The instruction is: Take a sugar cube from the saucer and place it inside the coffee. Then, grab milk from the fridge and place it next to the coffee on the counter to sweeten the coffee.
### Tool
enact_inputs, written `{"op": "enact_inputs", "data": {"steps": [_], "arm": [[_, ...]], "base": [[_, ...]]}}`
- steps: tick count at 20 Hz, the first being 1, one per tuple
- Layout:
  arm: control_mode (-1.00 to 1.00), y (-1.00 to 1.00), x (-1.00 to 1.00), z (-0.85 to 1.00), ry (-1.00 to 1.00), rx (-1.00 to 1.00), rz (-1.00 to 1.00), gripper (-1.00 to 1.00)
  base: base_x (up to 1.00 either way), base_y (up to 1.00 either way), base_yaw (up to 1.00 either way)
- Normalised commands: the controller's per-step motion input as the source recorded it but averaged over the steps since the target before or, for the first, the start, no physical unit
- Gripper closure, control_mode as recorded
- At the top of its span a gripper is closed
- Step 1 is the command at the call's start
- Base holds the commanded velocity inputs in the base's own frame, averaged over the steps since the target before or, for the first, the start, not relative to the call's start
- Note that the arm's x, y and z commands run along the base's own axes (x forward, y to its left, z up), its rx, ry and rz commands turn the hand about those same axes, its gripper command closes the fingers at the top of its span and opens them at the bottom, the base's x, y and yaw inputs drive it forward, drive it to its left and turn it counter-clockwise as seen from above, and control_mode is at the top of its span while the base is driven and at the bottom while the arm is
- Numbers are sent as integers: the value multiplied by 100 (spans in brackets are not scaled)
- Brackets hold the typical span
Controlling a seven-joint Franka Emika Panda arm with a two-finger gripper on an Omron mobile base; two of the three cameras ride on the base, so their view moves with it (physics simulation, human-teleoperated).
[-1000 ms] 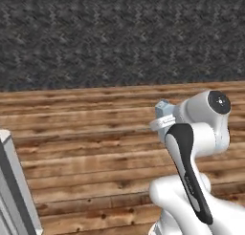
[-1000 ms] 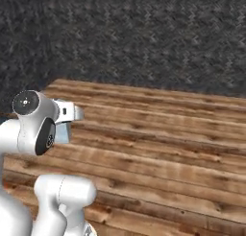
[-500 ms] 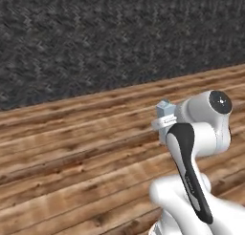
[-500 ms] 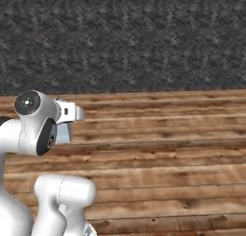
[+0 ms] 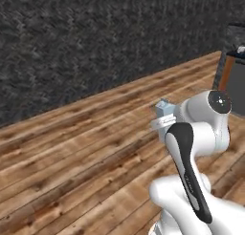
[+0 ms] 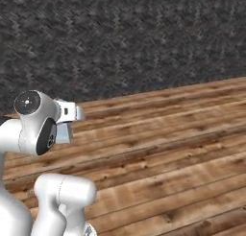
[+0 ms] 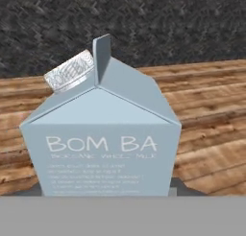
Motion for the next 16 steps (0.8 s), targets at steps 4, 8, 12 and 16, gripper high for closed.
{"op": "enact_inputs", "data": {"steps": [4,8,12,16], "arm": [[100,0,0,0,0,0,0,100],[100,0,0,0,0,0,0,100],[100,0,0,0,0,0,0,100],[100,0,0,0,0,0,0,100]], "base": [[80,0,-55],[86,0,-53],[95,0,-49],[100,0,-43]]}}
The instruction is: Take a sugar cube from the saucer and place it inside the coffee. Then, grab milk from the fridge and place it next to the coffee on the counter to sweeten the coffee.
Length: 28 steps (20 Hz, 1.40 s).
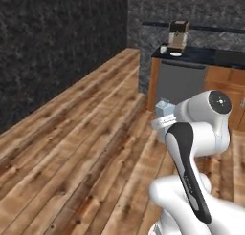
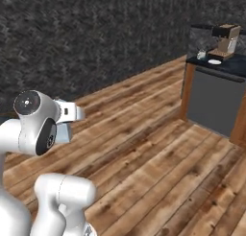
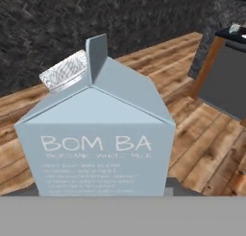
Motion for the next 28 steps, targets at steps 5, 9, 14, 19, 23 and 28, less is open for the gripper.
{"op": "enact_inputs", "data": {"steps": [5,9,14,19,23,28], "arm": [[100,0,0,0,0,0,0,100],[100,0,0,0,0,0,0,100],[100,0,0,0,0,0,0,100],[100,0,0,0,0,0,0,100],[100,0,0,0,0,0,0,100],[100,0,0,0,0,0,0,100]], "base": [[100,0,-40],[100,1,-40],[100,12,-40],[100,34,-36],[100,53,-28],[95,61,-21]]}}
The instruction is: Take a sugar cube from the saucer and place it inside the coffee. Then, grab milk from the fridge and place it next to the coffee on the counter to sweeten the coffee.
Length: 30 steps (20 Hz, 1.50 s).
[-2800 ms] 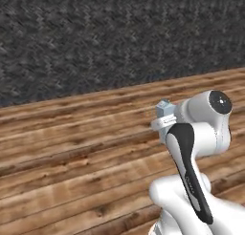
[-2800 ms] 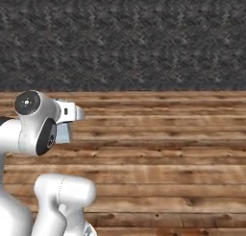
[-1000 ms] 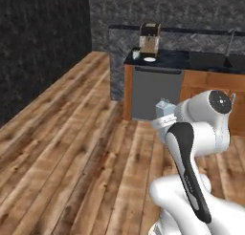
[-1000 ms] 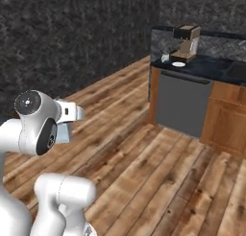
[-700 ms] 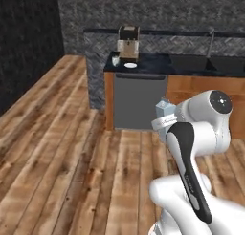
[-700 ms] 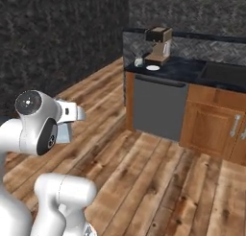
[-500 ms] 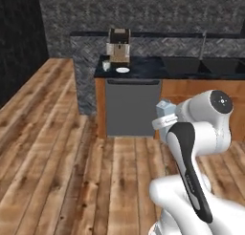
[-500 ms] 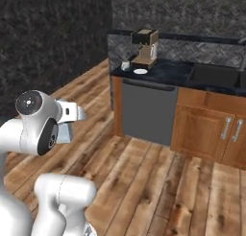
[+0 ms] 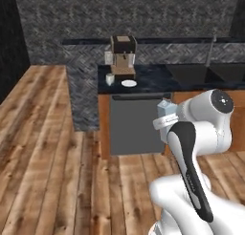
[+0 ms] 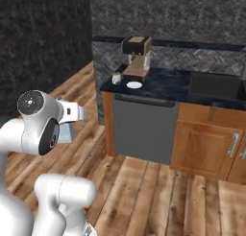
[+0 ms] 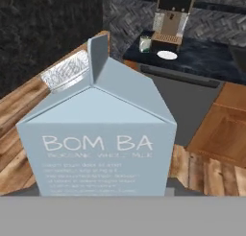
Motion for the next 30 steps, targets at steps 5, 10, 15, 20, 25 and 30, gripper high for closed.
{"op": "enact_inputs", "data": {"steps": [5,10,15,20,25,30], "arm": [[100,0,0,0,0,0,0,100],[100,0,0,0,0,0,0,100],[100,0,0,0,0,0,0,100],[100,0,0,0,0,0,0,100],[100,0,0,0,0,0,0,100],[100,0,0,0,0,0,0,100]], "base": [[76,62,-15],[67,60,-13],[68,61,-13],[69,60,-14],[67,51,-13],[66,17,-13]]}}
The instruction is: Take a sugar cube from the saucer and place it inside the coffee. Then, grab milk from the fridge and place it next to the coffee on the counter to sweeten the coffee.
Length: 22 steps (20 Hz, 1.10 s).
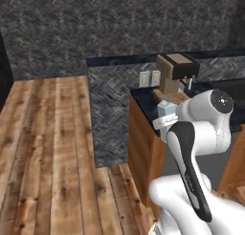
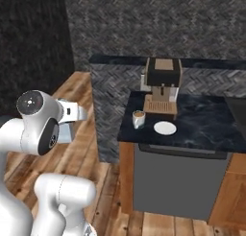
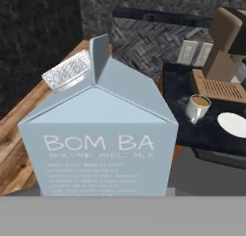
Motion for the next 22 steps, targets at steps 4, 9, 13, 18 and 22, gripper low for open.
{"op": "enact_inputs", "data": {"steps": [4,9,13,18,22], "arm": [[100,0,0,0,0,0,0,100],[100,0,0,0,0,0,0,100],[100,0,0,0,0,0,0,100],[100,0,0,0,0,0,0,100],[100,0,0,0,0,0,0,100]], "base": [[62,1,-14],[56,0,-14],[40,-1,-15],[22,-14,-14],[18,-22,-13]]}}
